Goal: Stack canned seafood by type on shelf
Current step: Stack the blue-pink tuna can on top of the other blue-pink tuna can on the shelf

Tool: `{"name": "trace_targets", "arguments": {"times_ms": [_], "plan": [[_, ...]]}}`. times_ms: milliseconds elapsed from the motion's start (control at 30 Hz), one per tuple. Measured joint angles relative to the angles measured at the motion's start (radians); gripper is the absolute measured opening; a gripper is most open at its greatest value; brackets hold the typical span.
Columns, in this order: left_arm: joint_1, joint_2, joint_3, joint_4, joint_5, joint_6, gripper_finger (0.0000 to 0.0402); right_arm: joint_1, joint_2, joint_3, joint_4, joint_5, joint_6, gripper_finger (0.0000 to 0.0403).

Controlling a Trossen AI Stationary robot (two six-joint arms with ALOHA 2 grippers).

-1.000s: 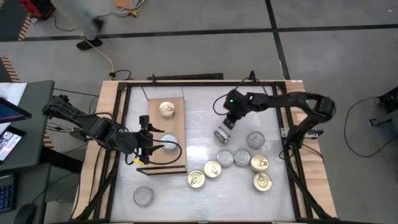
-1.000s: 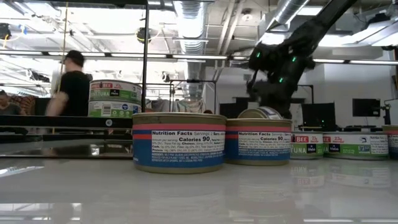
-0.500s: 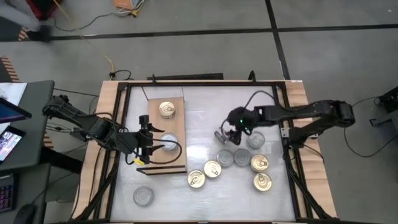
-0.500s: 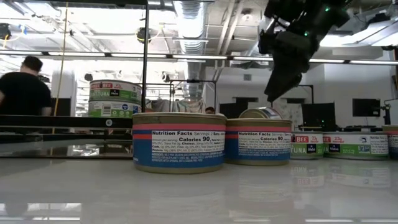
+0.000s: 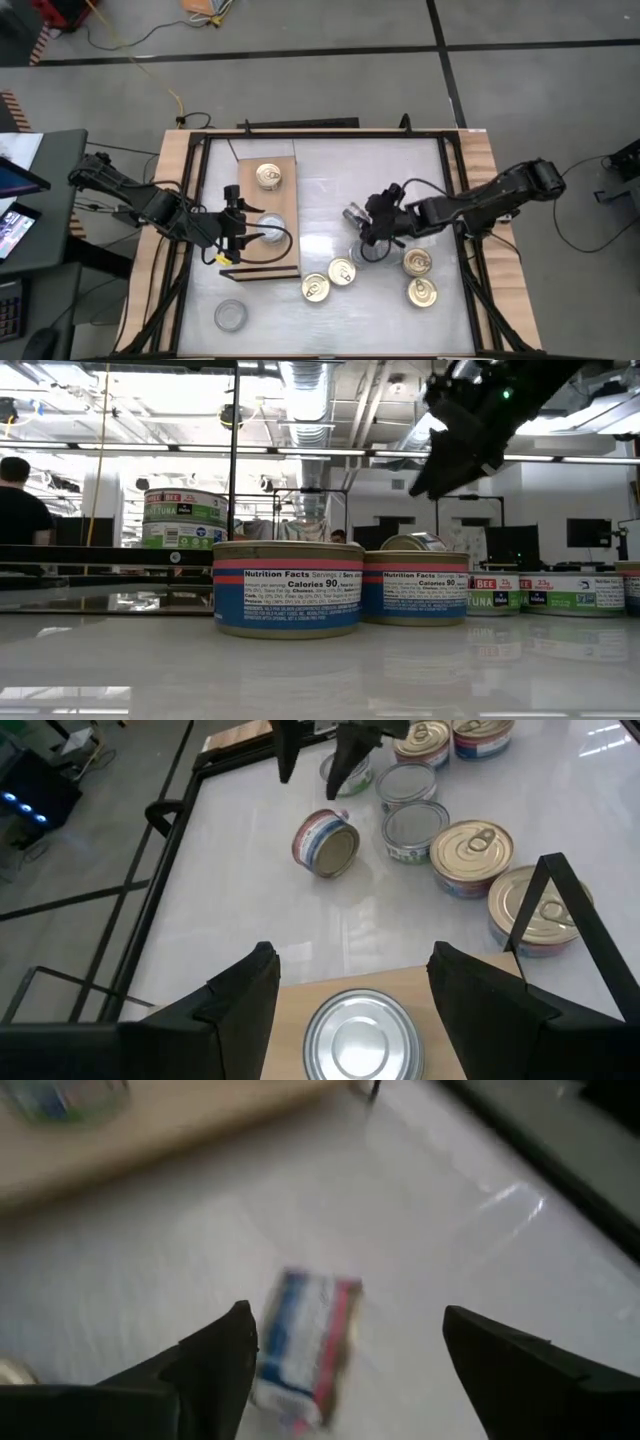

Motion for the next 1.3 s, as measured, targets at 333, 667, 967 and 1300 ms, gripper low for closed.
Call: {"name": "trace_targets", "arguments": {"times_ms": [333,667,967,1300], "plan": [[0.000,0.000,0.000,-0.016,0.007,-0.024,0.0247,0.022,0.210,-0.001,0.142,0.112,-0.013,0.0338],[0.000,0.000,0.000,-0.037,0.009,-0.049,0.0247,0.016,0.254,-0.006,0.141,0.115,0.016,0.0338],[0.000,0.000,0.000,-0.037,0.010,-0.057,0.0247,0.000,0.254,-0.023,0.146,0.066,0.056,0.0322],[0.000,0.000,0.000,-0.037,0.027,-0.108,0.0247,-0.037,0.254,-0.081,0.240,-0.001,-0.101,0.0239]]}}
